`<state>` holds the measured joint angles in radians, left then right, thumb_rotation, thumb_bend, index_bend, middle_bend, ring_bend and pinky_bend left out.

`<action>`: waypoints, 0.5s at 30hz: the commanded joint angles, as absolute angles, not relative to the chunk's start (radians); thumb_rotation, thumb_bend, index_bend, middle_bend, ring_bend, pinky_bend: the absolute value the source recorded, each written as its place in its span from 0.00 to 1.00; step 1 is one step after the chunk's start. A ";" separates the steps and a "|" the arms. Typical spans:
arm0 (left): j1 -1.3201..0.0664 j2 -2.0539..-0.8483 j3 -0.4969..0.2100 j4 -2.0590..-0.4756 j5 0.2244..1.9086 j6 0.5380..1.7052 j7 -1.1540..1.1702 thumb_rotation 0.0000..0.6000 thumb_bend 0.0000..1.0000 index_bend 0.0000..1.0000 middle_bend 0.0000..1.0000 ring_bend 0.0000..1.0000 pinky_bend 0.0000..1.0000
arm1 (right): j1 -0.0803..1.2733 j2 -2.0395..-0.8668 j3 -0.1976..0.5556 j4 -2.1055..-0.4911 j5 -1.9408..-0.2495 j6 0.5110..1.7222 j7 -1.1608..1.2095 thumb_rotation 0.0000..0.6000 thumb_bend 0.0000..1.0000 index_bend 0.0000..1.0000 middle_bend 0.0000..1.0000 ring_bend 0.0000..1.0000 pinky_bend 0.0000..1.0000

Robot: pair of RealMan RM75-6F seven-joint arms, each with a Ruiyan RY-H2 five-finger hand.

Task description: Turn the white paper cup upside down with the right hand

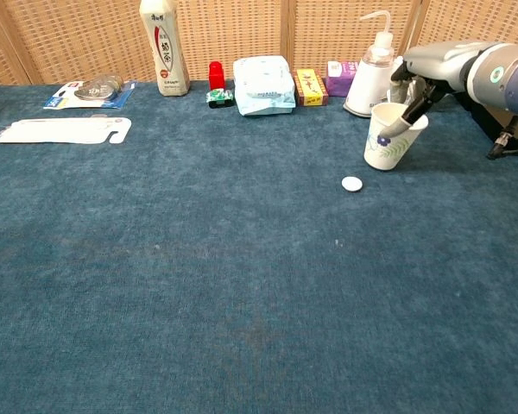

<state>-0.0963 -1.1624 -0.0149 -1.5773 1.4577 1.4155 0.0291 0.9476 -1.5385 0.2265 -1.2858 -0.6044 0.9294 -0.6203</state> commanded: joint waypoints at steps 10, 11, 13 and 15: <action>-0.092 -1.151 -0.015 -1.591 1.459 1.423 0.034 1.00 0.20 0.37 0.40 0.27 0.20 | 0.845 -1.557 0.377 -1.329 -0.642 0.852 -0.184 0.65 0.22 0.42 0.36 0.35 0.24; -0.091 -1.150 -0.015 -1.592 1.458 1.424 0.034 1.00 0.20 0.37 0.40 0.27 0.20 | 0.836 -1.563 0.384 -1.325 -0.637 0.839 -0.151 0.65 0.22 0.42 0.36 0.35 0.24; -0.091 -1.148 -0.015 -1.594 1.459 1.425 0.035 1.00 0.20 0.37 0.40 0.27 0.20 | 0.826 -1.573 0.382 -1.311 -0.641 0.820 -0.116 0.65 0.22 0.42 0.36 0.35 0.24; -0.091 -1.148 -0.015 -1.595 1.460 1.424 0.036 1.00 0.20 0.37 0.40 0.27 0.20 | 0.818 -1.585 0.380 -1.296 -0.651 0.816 -0.092 0.65 0.22 0.42 0.36 0.35 0.23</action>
<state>-0.0912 -1.1478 -0.0150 -1.5950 1.4600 1.4244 0.0361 0.8335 -1.5713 0.3708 -1.3089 -0.6454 0.8319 -0.1142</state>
